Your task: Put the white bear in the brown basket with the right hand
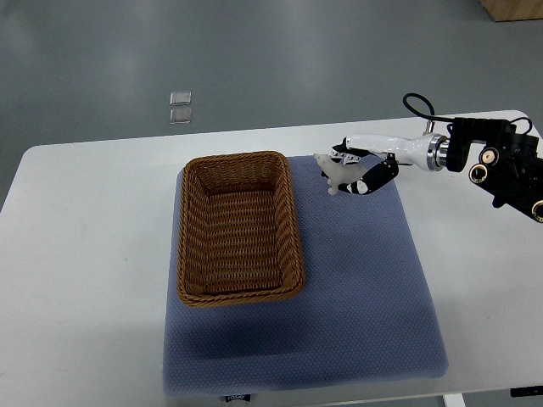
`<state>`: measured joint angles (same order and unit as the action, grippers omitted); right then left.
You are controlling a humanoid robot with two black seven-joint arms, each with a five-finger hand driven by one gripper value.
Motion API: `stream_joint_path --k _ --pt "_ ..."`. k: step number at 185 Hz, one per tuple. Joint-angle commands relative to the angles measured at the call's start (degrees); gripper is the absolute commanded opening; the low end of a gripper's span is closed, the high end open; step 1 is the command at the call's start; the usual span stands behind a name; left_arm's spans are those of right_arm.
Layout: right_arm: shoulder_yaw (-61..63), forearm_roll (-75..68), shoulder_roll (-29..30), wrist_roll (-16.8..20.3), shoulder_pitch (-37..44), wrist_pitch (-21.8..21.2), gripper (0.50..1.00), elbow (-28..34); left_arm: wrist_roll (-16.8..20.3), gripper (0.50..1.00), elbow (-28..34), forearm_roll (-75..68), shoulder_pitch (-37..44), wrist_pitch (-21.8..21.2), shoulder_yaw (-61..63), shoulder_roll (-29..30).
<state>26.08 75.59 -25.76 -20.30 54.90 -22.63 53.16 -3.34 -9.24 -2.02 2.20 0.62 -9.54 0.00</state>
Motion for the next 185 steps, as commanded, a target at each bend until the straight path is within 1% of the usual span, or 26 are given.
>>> stream_joint_path --k 1,20,42,58,87,95,107,108,109,110,111,112,114,115,116,117,118,119,124,152,171,185 --pt "0.99 -3.16 0.44 -1.15 2.66 -2.77 0.500 1.15 0.00 1.000 0.01 0.00 0.00 0.17 -0.13 0.00" --pt "0.99 -5.45 1.76 -1.24 5.13 -3.38 0.500 2.12 0.00 1.000 0.01 0.00 0.00 0.35 -0.13 0.00" --pt "0.46 -5.54 6.59 -1.06 6.80 -3.56 0.500 2.38 0.00 1.000 0.10 0.00 0.00 0.35 -0.22 0.00" --pt "-0.07 -5.19 8.18 -0.80 7.24 -3.65 0.500 2.29 0.00 1.000 0.10 0.00 0.18 0.35 -0.22 0.00" --pt "-1.91 -4.22 11.69 -0.36 7.15 -2.68 0.500 0.19 0.00 1.000 0.19 0.00 0.44 0.35 -0.22 0.00" --pt "-2.27 -3.96 13.01 0.70 7.06 -1.28 0.500 -1.66 0.00 1.000 0.19 0.00 0.44 0.35 -0.22 0.00" --pt "-2.35 -3.96 16.53 3.86 6.89 3.21 0.500 -4.82 0.00 1.000 0.19 0.00 0.53 0.35 -0.22 0.00" --pt "-2.35 -4.04 17.22 4.38 6.89 4.08 0.575 -5.17 0.00 1.000 0.19 0.00 0.53 0.35 -0.22 0.00" --pt "-2.35 -4.04 17.23 4.39 6.89 4.09 0.576 -5.18 0.00 1.000 0.19 0.00 0.53 0.35 -0.22 0.00" --pt "-2.35 -4.04 17.93 4.74 6.80 4.78 0.673 -5.61 0.00 1.000 0.19 0.00 0.53 0.35 -0.22 0.00" --pt "-2.35 -4.04 17.93 4.74 6.80 4.79 0.674 -5.62 0.00 1.000 0.19 0.00 0.53 0.35 -0.22 0.00" --pt "-2.35 -4.13 18.54 5.00 6.71 5.49 0.769 -5.88 0.00 1.000 0.19 0.00 0.53 0.35 -0.22 0.00" --pt "-2.35 -4.13 18.55 5.00 6.71 5.49 0.770 -5.88 0.00 1.000 0.19 0.00 0.53 0.35 -0.22 0.00" --pt "-2.35 -4.39 18.90 5.18 6.71 6.10 0.837 -6.05 0.00 1.000 0.19 0.00 0.53 0.35 -0.22 0.00" --pt "-2.35 -4.40 18.90 5.18 6.71 6.11 0.838 -6.06 0.00 1.000 0.19 0.00 0.53 0.35 -0.22 0.00" --pt "-2.35 -4.66 19.25 5.18 6.62 6.63 0.904 -6.23 0.00 1.000 0.19 0.00 0.53 0.35 -0.22 0.00" --pt "-2.35 -4.66 19.25 5.18 6.62 6.64 0.905 -6.23 0.00 1.000 0.19 0.00 0.53 0.35 -0.22 0.00" --pt "-2.27 -4.75 19.43 5.27 6.53 6.90 0.940 -6.23 0.00 1.000 0.19 0.00 0.53 0.35 -0.22 0.00" --pt "-2.35 -4.75 20.04 5.35 6.36 7.69 0.940 -6.23 0.00 1.000 0.19 0.00 0.53 0.35 -0.22 0.00" --pt "-0.42 -5.19 19.34 5.27 4.60 8.83 0.938 -6.23 0.00 1.000 0.19 0.00 0.53 0.35 -0.22 0.00" --pt "3.97 -8.26 17.14 5.44 3.64 7.96 0.938 -6.14 0.00 1.000 0.10 0.00 0.53 0.44 -0.22 0.00" --pt "4.94 -11.51 16.18 5.71 2.49 7.87 0.940 -6.14 0.00 1.000 -0.07 0.00 0.53 0.44 -0.22 0.00"
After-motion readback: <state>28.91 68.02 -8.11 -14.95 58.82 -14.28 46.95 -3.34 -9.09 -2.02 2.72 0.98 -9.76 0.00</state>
